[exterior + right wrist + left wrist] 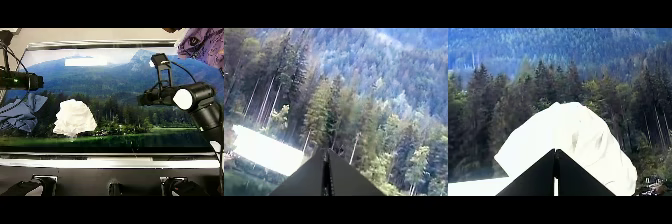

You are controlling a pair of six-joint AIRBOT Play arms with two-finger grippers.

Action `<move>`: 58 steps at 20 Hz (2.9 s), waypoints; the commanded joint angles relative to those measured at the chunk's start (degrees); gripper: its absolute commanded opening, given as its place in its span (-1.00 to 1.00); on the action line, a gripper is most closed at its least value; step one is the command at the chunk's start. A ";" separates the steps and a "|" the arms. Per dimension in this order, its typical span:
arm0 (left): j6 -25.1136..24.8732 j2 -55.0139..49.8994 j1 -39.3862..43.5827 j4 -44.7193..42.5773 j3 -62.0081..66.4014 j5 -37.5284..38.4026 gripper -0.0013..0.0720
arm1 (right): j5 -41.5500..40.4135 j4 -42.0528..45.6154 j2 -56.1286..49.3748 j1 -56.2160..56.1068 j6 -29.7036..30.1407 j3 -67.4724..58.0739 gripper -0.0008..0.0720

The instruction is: Fold the clothes and pants, and hang the long-sleeved shirts on hangers.

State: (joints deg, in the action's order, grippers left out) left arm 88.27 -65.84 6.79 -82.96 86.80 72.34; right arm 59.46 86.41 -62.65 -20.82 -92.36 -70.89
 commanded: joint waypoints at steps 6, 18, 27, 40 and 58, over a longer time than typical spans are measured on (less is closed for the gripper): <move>-0.02 0.04 0.02 -0.02 -0.02 0.00 -0.91 | 0.00 -0.02 0.02 -0.04 0.00 -0.02 -0.88; -0.02 0.04 0.02 -0.02 -0.02 0.02 -0.91 | 0.00 -0.02 0.04 -0.04 0.00 -0.04 -0.88; 0.00 0.02 0.02 -0.02 -0.02 0.00 -0.91 | -0.02 -0.04 0.04 -0.04 0.00 -0.02 -0.88; 8.83 -13.49 1.29 5.66 -17.27 -4.83 0.99 | -0.02 0.00 0.02 -0.04 0.02 -0.02 -0.88; 9.60 -20.61 27.30 36.70 -18.23 -26.62 -0.92 | 11.21 6.27 2.84 -0.04 0.02 -0.04 -0.88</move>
State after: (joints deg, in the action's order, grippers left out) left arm 97.06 -85.93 26.57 -56.73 67.40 55.88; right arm 65.52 89.41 -61.23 -20.82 -92.33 -70.89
